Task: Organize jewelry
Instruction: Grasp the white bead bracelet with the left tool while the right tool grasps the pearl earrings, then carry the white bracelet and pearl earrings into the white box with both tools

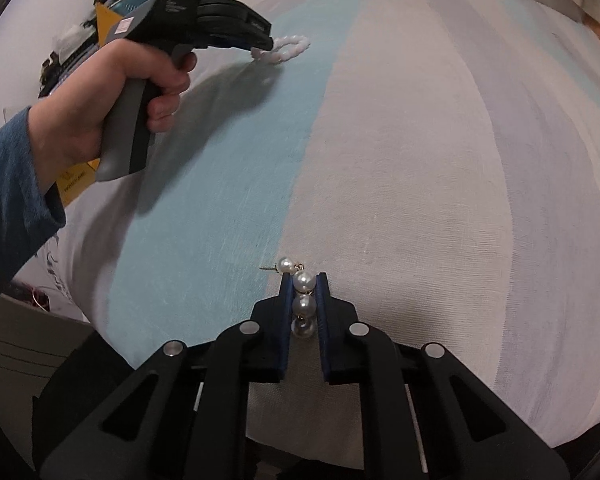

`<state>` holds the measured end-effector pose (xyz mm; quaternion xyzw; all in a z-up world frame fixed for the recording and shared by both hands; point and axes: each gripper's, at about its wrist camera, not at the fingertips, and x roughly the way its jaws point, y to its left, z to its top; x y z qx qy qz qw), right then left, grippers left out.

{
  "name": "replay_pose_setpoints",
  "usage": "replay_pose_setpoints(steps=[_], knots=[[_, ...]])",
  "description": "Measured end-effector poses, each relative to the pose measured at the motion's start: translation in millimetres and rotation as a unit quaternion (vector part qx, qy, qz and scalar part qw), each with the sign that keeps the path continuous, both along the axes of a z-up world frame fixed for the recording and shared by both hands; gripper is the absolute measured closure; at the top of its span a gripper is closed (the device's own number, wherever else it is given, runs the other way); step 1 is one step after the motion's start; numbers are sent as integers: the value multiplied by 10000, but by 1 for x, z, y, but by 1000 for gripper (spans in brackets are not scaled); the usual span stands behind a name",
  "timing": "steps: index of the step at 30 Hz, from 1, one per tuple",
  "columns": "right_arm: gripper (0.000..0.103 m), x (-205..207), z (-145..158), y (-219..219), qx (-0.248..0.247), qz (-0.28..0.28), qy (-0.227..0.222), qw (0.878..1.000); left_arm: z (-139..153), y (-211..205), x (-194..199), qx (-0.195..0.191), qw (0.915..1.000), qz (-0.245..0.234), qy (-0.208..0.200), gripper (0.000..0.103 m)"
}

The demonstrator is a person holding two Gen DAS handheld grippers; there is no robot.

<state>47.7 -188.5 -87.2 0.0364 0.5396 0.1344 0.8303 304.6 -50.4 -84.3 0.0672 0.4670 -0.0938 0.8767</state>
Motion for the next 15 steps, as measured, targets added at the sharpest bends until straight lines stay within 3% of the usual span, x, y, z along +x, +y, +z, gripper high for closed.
replay_pose_setpoints(steps=[15], knots=[[93, 5, 31, -5, 81, -290, -289, 9991, 41, 10, -25, -206, 9995, 237, -103, 92]])
